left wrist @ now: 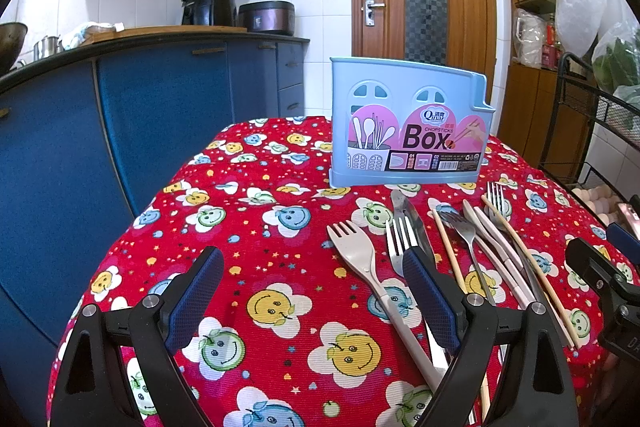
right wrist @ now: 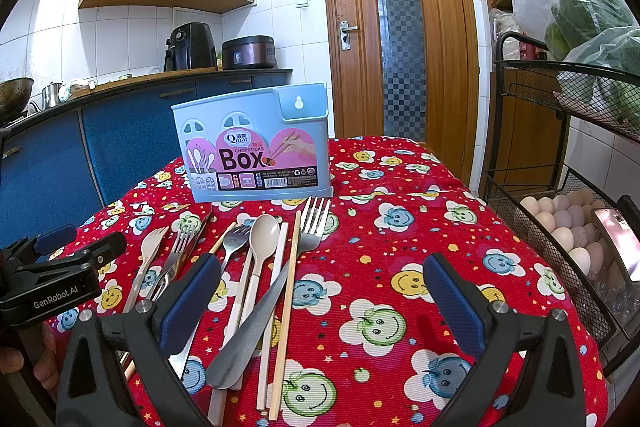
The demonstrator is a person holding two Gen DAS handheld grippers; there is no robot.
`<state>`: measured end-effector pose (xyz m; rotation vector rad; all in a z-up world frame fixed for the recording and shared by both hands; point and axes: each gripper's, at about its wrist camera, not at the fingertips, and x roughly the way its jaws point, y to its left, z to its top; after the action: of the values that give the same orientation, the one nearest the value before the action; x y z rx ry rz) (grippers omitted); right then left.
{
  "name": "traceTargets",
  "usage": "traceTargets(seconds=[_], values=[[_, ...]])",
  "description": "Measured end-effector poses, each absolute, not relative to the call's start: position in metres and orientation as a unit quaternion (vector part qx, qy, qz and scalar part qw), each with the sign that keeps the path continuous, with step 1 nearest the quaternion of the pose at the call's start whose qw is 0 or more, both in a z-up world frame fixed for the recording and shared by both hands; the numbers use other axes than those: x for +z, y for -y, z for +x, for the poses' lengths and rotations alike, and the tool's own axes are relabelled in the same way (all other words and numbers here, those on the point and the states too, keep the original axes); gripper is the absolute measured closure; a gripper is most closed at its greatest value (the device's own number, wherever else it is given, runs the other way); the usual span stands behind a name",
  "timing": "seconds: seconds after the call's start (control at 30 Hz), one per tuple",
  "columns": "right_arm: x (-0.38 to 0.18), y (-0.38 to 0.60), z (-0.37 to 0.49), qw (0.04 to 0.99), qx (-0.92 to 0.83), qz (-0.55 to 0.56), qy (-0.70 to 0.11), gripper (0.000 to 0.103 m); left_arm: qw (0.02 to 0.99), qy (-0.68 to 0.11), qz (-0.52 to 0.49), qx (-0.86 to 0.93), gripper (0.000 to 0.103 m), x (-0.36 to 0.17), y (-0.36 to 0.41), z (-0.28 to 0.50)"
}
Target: Organize utensils
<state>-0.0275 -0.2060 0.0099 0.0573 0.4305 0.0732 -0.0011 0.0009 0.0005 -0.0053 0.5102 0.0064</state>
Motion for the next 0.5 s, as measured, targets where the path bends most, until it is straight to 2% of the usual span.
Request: traceTargets(seconds=[0.5], values=[[0.0086,0.2094,-0.0269,0.975,0.030,0.039,-0.214,0.000,0.966,-0.258,-0.003,0.000,0.012,0.0006,-0.0021,0.0011]])
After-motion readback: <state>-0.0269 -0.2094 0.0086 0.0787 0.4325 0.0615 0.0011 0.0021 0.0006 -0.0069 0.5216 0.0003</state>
